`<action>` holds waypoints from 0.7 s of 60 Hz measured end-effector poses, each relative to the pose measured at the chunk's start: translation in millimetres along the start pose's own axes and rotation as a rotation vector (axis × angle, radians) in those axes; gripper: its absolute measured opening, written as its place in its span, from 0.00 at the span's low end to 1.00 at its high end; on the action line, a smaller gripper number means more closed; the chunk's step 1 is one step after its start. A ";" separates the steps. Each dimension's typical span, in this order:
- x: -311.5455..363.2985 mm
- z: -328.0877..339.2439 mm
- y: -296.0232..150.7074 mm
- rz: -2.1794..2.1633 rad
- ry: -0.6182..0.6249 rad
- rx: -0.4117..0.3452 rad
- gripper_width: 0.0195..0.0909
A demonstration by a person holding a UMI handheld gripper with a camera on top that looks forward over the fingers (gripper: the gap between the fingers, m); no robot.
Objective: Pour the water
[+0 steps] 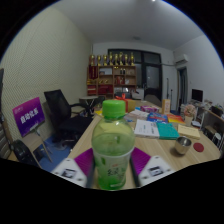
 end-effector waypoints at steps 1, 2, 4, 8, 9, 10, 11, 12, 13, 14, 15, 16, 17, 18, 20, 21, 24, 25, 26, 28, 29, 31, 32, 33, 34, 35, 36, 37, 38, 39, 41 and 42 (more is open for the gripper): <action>0.8 -3.2 2.9 0.004 -0.006 0.009 0.45; 2.2 -5.7 1.4 0.008 -0.013 -0.001 0.45; 0.7 -9.0 0.0 0.026 -0.016 -0.012 0.44; -1.8 -11.5 0.1 0.061 -0.020 -0.032 0.41; -1.1 -11.6 -0.5 0.059 -0.028 -0.039 0.41; -1.0 -12.0 -0.3 0.056 -0.032 -0.041 0.41; 4.3 -9.6 0.0 0.054 -0.032 -0.042 0.41; 3.0 -10.7 -0.7 0.053 -0.035 -0.041 0.40; 3.0 -10.6 -0.3 0.050 -0.039 -0.038 0.41; 3.4 -10.0 0.2 0.047 -0.043 -0.034 0.42; 3.6 -9.7 0.6 0.047 -0.047 -0.029 0.38; 3.9 -9.7 1.3 0.046 -0.051 -0.023 0.38; 4.4 -9.9 1.7 0.044 -0.056 -0.017 0.37; 3.6 -11.5 1.8 0.041 -0.062 -0.009 0.34; -0.8 -13.6 2.0 0.036 -0.077 0.008 0.32; -0.6 -14.1 2.3 0.034 -0.082 0.018 0.32; 2.4 -16.3 2.6 0.017 -0.112 0.054 0.28; 8.7 -15.3 1.1 0.004 -0.120 0.065 0.28; 12.9 -14.0 -1.1 -0.012 -0.128 0.075 0.28; 8.4 -20.4 -9.3 -0.056 -0.157 0.088 0.28; 8.0 -20.8 -15.5 -0.085 -0.166 0.092 0.28; 5.3 -21.4 -32.0 -0.161 -0.179 0.092 0.28; 3.4 -21.9 -40.9 -0.210 -0.188 0.091 0.28; 7.4 -17.7 -50.3 -0.264 -0.190 0.092 0.28; 4.4 -18.5 -59.4 -0.325 -0.200 0.095 0.28; 2.3 -20.7 -67.8 -0.389 -0.208 0.096 0.28; -2.6 -20.8 -76.1 -0.454 -0.221 0.099 0.28; -5.4 -16.7 -86.1 -0.523 -0.235 0.099 0.28; -10.9 -18.0 -93.4 -0.591 -0.249 0.104 0.28; -16.4 -18.9 -100.6 -0.661 -0.260 0.109 0.28; -29.9 -21.8 -111.3 -0.807 -0.276 0.124 0.28; -37.5 -23.4 -114.9 -0.881 -0.282 0.133 0.28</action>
Point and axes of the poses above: the point between the fingertips, and its own axes, seen from behind it with the camera up: x to the left, y down, z backward, against the way the camera looks, the point moved 2 cm from there along z, backward, against the way the camera looks, and after that the axes turned 12 degrees about -z, right-handed, at the moved point
